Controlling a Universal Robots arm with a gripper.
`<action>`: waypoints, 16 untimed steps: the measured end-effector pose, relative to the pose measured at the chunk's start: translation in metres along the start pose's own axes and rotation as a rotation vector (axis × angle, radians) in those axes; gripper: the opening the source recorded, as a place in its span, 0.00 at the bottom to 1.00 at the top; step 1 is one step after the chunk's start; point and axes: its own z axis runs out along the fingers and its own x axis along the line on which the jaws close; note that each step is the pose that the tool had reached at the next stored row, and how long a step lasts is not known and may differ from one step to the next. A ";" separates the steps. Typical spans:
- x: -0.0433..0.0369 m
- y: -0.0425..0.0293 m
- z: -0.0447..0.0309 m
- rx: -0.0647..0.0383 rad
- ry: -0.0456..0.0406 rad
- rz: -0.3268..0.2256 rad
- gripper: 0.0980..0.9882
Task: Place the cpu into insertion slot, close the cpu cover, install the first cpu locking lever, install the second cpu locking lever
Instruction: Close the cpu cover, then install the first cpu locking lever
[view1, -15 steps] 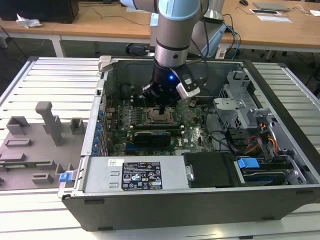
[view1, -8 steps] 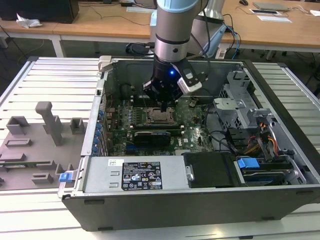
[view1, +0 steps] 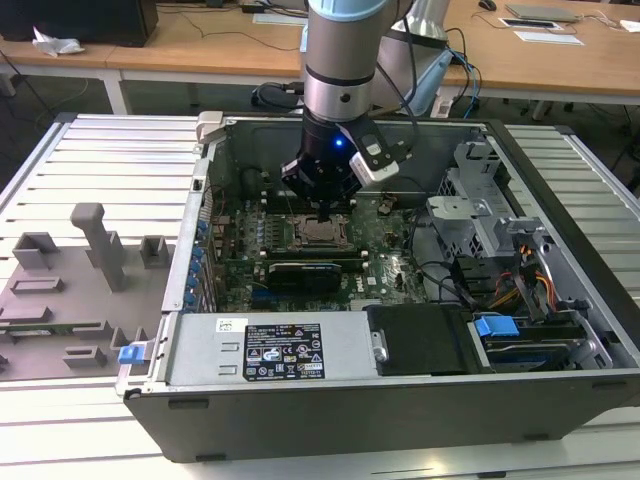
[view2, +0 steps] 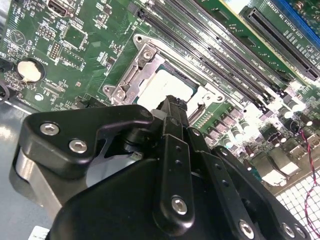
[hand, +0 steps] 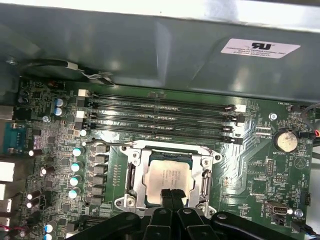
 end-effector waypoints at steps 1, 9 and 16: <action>0.0000 0.0000 0.0000 0.000 0.0001 0.000 0.01; 0.0002 0.0000 0.0000 0.000 0.0000 0.000 0.01; 0.0004 0.0000 0.0000 0.000 0.0000 0.000 0.01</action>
